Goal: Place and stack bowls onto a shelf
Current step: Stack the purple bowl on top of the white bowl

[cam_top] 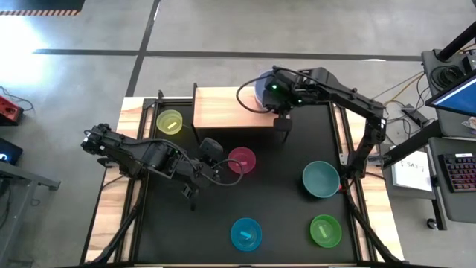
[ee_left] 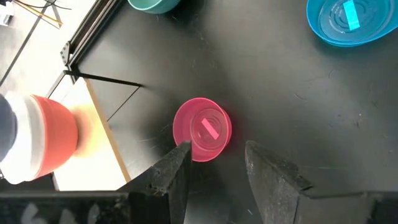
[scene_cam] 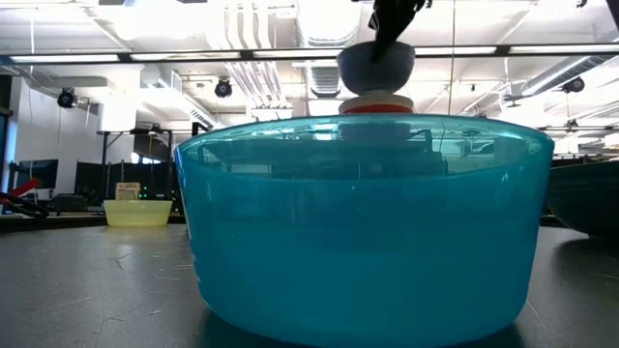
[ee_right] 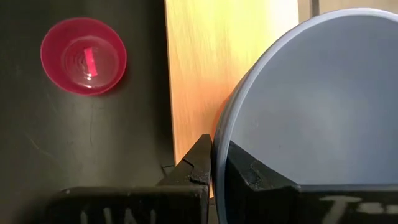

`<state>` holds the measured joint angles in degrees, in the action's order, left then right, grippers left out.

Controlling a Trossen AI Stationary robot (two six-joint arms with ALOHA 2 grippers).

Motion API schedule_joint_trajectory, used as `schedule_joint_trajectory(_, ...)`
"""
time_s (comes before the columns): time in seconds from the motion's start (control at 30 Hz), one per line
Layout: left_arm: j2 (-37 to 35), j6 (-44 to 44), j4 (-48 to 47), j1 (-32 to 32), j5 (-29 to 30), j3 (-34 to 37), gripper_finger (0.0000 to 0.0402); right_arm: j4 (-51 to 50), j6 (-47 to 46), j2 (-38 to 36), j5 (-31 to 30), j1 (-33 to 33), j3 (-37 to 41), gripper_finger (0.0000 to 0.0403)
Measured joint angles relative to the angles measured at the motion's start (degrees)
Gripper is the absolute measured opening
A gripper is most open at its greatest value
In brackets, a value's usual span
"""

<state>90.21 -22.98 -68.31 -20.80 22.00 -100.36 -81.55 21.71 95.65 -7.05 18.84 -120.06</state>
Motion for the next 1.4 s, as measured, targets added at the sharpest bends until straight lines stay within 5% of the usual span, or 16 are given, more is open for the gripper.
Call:
schedule_joint_trajectory(0.67,0.02,0.56,-1.66,0.0,-0.02,0.04,0.0134,2.87,0.63,3.87,0.19,8.92,2.24,0.0009)
schedule_joint_trajectory(0.93,0.02,2.72,-2.49,0.0,-0.02,0.04,0.0134,2.73,0.7,3.9,4.63,9.28,2.24,0.0012)
schedule_joint_trajectory(1.4,0.02,3.02,-2.56,0.0,-0.03,0.04,0.0134,-0.13,-2.01,3.41,4.48,9.21,0.41,0.0109)
